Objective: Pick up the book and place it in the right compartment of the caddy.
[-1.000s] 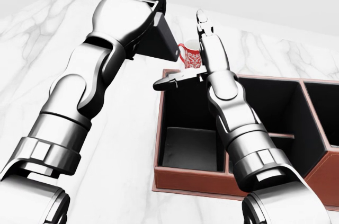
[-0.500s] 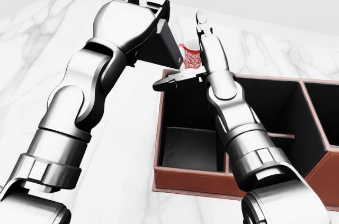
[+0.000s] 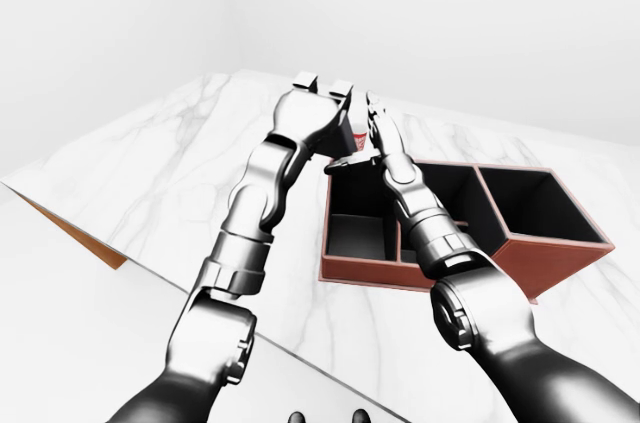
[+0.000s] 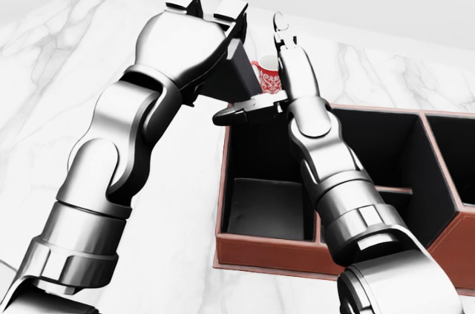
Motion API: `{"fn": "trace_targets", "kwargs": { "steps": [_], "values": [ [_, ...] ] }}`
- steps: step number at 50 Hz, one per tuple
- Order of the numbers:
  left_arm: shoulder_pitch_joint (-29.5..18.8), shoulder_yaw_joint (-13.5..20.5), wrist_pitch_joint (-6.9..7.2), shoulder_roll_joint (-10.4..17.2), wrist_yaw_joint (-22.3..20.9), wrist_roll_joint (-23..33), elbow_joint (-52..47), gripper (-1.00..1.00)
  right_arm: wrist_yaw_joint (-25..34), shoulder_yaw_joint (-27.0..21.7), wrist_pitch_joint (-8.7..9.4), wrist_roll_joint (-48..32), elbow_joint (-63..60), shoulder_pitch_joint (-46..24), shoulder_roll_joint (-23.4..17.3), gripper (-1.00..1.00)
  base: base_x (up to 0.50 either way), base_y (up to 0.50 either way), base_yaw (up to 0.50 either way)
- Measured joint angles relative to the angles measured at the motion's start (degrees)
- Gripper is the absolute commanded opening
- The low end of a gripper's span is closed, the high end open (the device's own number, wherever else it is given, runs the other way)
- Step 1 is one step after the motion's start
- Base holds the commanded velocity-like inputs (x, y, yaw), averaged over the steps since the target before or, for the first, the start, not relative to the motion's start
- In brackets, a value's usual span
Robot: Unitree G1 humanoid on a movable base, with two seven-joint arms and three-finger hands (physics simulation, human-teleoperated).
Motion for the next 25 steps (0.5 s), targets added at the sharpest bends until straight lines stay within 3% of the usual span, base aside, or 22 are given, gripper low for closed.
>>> {"fn": "trace_targets", "kwargs": {
  "steps": [17, 18, 19, 20, 25],
  "values": [
    [3.05, -0.61, 0.00, -1.67, -3.66, 0.39, -5.99, -1.00, 0.12, 0.16, 0.00, -0.10, -0.01, 0.04, 0.37, 1.00, 0.00, 0.00, 0.00],
    [3.28, -0.67, 0.00, -1.79, -3.89, 0.43, -6.36, -1.00, 0.15, 0.18, 0.00, -0.13, -0.05, 0.06, 0.39, 0.51, 0.00, 0.00, 0.00],
    [3.52, -0.73, 0.00, -1.90, -4.10, 0.46, -6.71, -1.00, 0.14, 0.16, 0.00, -0.18, -0.12, 0.10, 0.39, -0.73, 0.00, 0.00, 0.00],
    [3.73, -0.73, 0.00, -2.00, -4.20, 0.69, -7.00, -1.00, 0.31, 0.26, 0.00, -0.20, -0.21, 0.18, 0.37, -1.00, 0.00, 0.00, 0.00],
    [4.36, -0.52, 0.00, -2.25, -4.12, 1.80, -7.96, -1.00, 1.10, 1.14, 0.00, -0.10, -0.82, 0.67, 0.56, -1.00, 0.00, 0.00, 0.00]
  ]
}}
